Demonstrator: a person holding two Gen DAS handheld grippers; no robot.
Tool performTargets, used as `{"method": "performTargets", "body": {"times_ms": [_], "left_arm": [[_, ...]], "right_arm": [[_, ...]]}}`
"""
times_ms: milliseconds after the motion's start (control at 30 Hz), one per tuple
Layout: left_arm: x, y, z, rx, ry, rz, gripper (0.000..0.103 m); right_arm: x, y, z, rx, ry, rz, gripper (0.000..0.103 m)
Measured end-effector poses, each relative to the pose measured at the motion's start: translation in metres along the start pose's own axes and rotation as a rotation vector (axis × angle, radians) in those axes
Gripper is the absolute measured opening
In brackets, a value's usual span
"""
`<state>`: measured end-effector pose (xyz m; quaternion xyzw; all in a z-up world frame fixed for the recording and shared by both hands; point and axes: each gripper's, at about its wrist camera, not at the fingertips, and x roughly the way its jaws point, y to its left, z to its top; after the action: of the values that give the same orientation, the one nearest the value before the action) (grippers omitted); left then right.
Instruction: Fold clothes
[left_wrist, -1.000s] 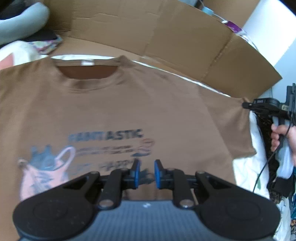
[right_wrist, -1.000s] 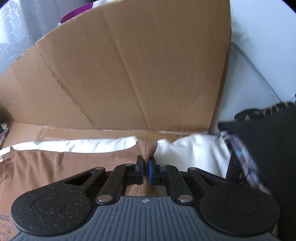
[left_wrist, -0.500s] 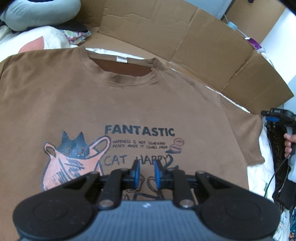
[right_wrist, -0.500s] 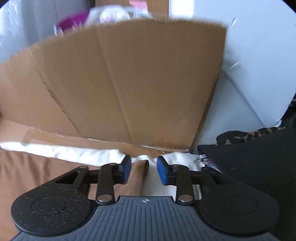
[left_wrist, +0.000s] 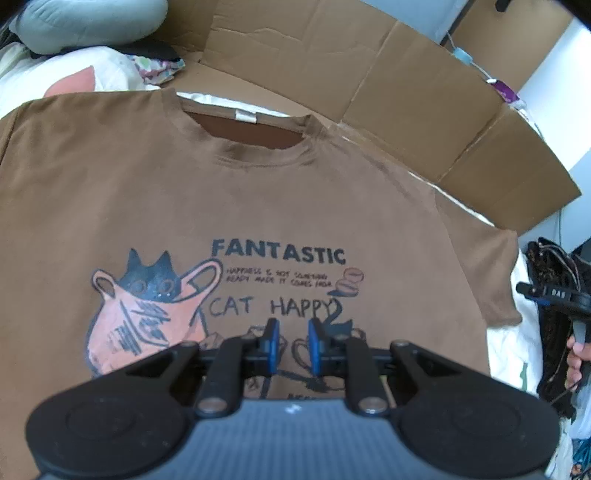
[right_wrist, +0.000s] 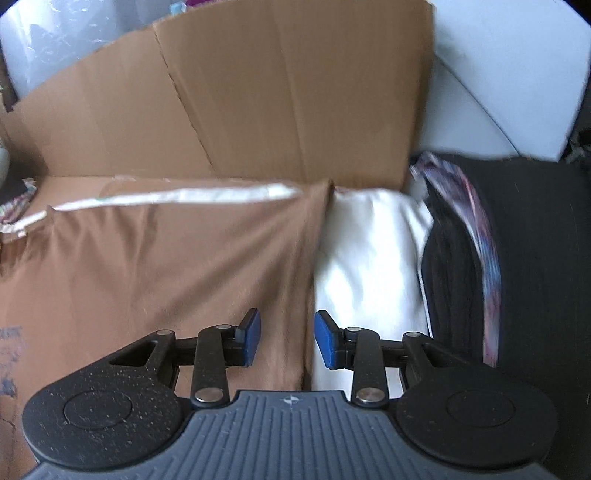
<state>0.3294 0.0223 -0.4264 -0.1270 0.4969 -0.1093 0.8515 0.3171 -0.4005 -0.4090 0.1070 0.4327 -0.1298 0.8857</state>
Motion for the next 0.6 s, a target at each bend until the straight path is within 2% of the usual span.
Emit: {"method": "performTargets", "body": {"times_ms": [233,300,400,433,600], "left_arm": [[-0.002,0.006,-0.008,-0.024,0.021,-0.007,0.017],[-0.005,0.007,-0.010,-0.030,0.022,-0.014,0.017],[-0.007,0.008,-0.014,-0.027,0.028,-0.016,0.017],[-0.008,0.008,-0.014,-0.026,0.028,-0.016,0.017],[-0.011,0.010,-0.014,-0.033,0.024,-0.017,0.017]], "right_arm": [[0.010,-0.001,-0.023,0.002,0.054,-0.015,0.037],[0.014,-0.003,-0.027,0.001,0.057,-0.018,0.029],[0.010,-0.003,-0.026,-0.006,0.054,-0.016,0.004],[0.008,-0.002,-0.025,-0.008,0.051,-0.022,0.000],[-0.003,-0.003,-0.027,0.000,0.045,-0.039,0.000]]}}
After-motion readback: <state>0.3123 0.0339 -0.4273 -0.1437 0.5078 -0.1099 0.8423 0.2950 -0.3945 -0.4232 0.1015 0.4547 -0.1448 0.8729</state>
